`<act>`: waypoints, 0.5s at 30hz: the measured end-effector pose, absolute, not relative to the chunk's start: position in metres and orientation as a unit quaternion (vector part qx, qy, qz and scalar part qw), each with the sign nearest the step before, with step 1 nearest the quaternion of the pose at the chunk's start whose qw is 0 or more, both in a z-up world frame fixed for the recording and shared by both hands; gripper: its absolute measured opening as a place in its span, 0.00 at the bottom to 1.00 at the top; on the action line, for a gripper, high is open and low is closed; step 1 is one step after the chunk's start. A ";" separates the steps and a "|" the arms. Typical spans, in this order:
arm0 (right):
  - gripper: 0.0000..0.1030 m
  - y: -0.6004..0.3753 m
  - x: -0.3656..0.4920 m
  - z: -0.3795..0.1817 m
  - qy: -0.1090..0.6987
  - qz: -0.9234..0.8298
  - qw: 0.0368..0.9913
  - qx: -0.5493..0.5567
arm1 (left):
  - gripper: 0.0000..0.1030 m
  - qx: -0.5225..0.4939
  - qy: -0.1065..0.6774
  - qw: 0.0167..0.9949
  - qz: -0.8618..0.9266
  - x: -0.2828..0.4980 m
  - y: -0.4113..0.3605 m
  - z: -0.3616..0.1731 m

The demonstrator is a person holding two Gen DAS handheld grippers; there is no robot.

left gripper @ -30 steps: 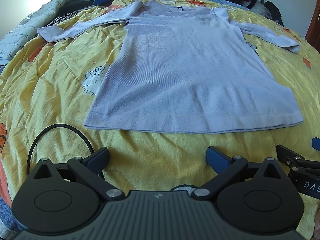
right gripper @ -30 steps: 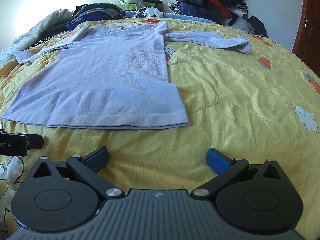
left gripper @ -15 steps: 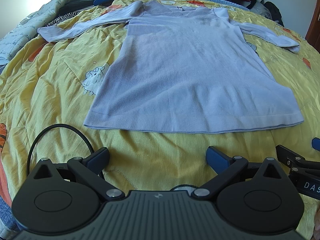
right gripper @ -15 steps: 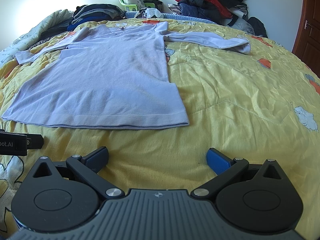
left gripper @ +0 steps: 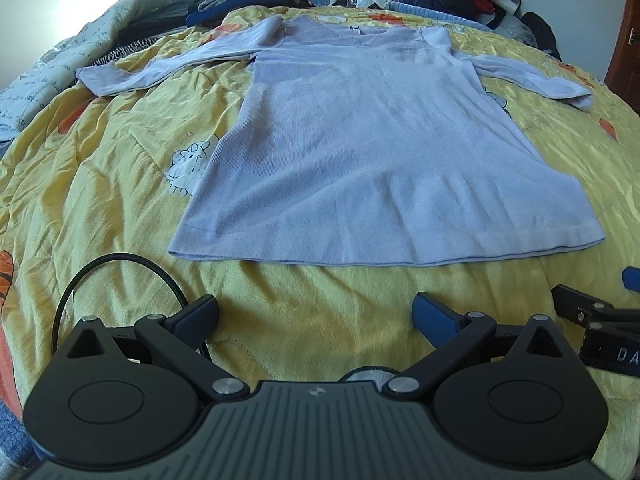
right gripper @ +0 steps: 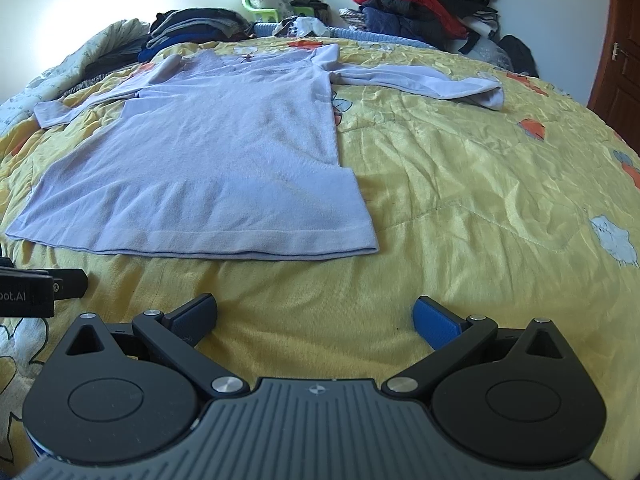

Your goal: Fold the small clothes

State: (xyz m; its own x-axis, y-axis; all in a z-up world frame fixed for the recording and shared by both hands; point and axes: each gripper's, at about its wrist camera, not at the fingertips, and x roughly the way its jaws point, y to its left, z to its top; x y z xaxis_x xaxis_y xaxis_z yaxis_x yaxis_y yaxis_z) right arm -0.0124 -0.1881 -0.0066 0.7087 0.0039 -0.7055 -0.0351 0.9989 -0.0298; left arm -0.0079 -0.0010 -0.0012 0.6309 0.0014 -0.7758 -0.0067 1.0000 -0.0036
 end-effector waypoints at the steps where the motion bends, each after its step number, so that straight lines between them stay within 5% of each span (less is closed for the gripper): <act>1: 1.00 -0.190 -0.010 -0.005 0.383 0.014 0.923 -0.025 | 1.00 0.000 0.430 0.903 -0.002 -0.009 -0.001 -0.001; 9: 0.99 -0.254 0.018 0.025 0.333 0.001 0.941 0.051 | 1.00 -0.025 0.377 0.926 -0.008 -0.009 0.018 0.034; 15: 0.94 -0.348 0.066 0.045 0.293 -0.013 0.926 0.237 | 1.00 -0.105 0.310 0.945 0.026 0.016 0.041 0.061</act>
State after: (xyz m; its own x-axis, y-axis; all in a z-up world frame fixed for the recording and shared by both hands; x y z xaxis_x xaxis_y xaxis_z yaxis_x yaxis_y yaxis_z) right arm 0.0661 -0.3480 0.0450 0.8281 0.1138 -0.5490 0.1638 0.8874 0.4309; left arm 0.0156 0.0415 0.0610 0.8065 -0.0170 -0.5910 -0.1137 0.9765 -0.1832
